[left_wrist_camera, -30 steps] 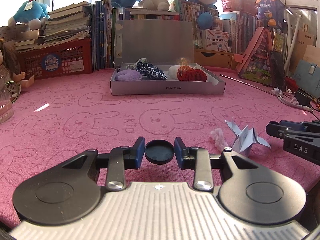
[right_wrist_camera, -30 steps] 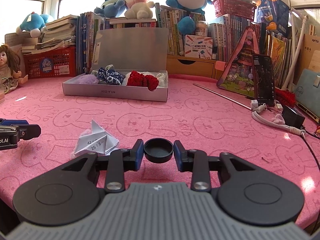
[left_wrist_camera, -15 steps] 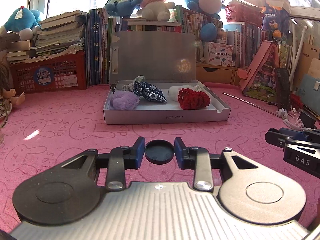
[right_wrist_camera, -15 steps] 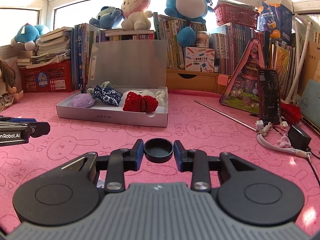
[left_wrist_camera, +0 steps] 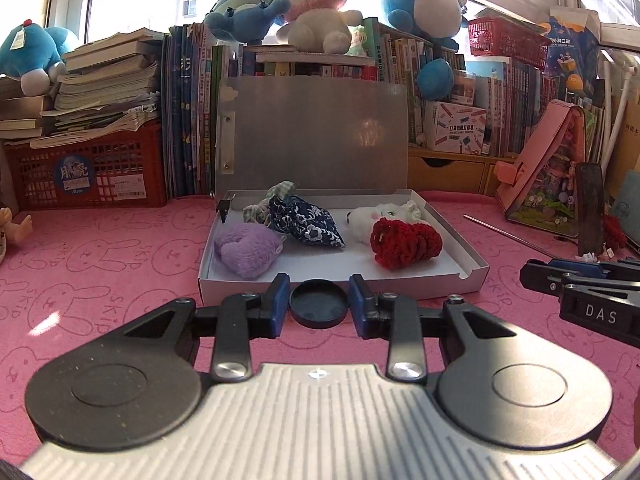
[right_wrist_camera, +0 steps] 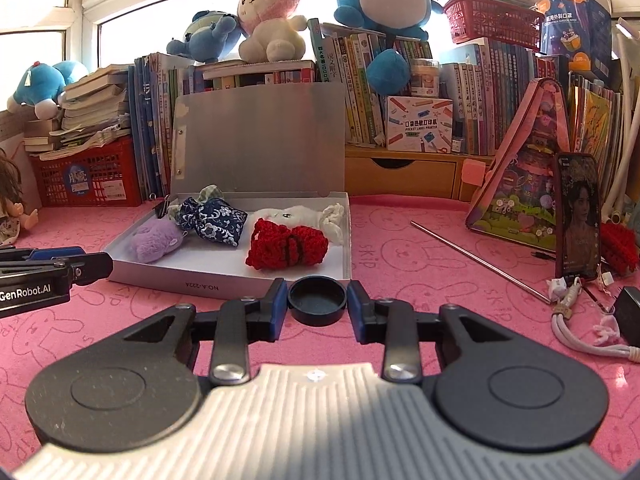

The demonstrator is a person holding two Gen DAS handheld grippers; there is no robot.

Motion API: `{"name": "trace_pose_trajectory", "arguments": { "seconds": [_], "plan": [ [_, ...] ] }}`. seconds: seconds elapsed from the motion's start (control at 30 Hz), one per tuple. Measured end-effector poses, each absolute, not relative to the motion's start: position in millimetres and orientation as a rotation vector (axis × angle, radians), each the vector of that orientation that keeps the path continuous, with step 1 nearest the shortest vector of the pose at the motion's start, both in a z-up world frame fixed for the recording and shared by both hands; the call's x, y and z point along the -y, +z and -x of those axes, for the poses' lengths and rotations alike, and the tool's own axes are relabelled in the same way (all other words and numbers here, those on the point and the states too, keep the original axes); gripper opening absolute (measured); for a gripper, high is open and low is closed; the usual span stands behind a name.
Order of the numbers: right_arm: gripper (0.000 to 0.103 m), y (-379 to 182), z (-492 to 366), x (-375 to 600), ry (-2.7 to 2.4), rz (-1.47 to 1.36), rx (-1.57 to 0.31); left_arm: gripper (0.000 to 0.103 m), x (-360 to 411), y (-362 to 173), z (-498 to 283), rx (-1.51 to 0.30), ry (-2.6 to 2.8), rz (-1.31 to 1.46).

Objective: Organize objects
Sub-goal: 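Carry both held black lens caps over the white box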

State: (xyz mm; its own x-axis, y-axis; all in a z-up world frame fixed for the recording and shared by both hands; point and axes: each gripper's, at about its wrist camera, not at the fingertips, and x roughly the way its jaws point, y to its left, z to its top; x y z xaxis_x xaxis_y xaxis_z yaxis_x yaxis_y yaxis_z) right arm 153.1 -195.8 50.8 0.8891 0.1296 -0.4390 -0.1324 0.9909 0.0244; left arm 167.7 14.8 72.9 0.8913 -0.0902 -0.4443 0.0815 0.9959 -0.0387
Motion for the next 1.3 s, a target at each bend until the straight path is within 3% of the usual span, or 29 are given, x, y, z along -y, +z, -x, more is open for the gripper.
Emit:
{"name": "trace_pose_trajectory", "arguments": {
  "seconds": [1.3],
  "plan": [
    [0.037,28.0,-274.7,189.3,0.133,-0.129,-0.615,0.038,-21.1,52.7,-291.5,-0.518,-0.053,0.041]
  ]
}}
